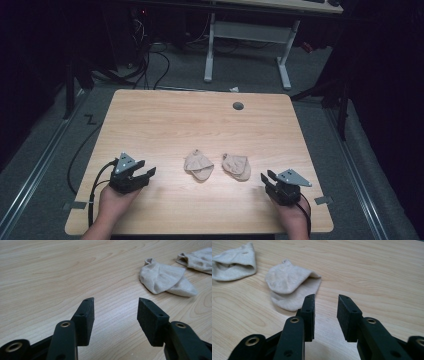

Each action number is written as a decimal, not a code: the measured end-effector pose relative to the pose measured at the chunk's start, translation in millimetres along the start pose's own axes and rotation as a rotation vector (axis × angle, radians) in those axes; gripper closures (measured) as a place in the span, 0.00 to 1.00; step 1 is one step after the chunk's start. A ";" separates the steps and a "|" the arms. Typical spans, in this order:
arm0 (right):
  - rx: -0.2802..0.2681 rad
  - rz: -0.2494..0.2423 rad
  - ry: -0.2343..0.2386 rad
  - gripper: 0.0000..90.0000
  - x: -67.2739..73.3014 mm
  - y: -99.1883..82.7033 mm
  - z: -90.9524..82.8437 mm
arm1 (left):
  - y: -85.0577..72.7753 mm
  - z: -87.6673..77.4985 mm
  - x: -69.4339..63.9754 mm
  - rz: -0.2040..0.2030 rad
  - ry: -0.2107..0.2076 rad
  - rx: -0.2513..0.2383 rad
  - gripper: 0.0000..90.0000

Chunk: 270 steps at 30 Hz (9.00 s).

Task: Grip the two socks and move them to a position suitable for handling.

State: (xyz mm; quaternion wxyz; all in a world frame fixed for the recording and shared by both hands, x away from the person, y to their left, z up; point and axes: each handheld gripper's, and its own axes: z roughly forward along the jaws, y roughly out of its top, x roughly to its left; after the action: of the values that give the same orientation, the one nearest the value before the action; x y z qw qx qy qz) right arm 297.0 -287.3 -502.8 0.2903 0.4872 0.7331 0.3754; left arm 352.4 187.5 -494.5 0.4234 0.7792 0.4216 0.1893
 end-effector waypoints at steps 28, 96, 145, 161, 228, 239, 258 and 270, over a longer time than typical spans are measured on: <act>0.206 -0.155 0.091 1.00 35.1 12.9 52.4 | -2.0 1.9 -1.0 0.010 -0.018 0.014 0.51; 0.070 -0.045 0.018 0.97 24.3 16.4 22.0 | -0.4 9.4 -12.7 0.041 -0.040 0.042 0.51; 0.189 -0.218 0.225 0.97 117.3 62.4 84.2 | 2.5 12.3 -41.0 0.054 -0.111 0.059 0.70; 0.198 -0.244 0.271 0.59 171.3 99.1 119.4 | 2.9 7.5 -26.4 0.017 -0.096 0.039 0.68; 0.243 -0.140 0.125 0.96 109.2 80.0 124.2 | 1.9 13.1 -40.5 0.088 -0.102 0.064 0.68; 0.108 -0.040 0.147 0.96 90.3 88.5 95.8 | 2.0 12.9 -41.7 0.094 -0.103 0.065 0.68; 0.142 -0.081 0.123 0.98 49.5 34.5 56.6 | 2.6 21.3 -50.8 0.119 -0.101 0.085 0.68; 0.247 -0.209 0.226 1.00 102.3 57.3 107.5 | 0.7 21.4 -47.4 0.113 -0.104 0.089 0.68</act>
State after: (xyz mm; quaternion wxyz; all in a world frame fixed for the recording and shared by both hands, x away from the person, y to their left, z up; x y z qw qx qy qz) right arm 374.0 -149.3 -520.2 0.1814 0.3949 0.8483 0.3027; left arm 339.5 137.8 -503.2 0.3984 0.8284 0.3625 0.1533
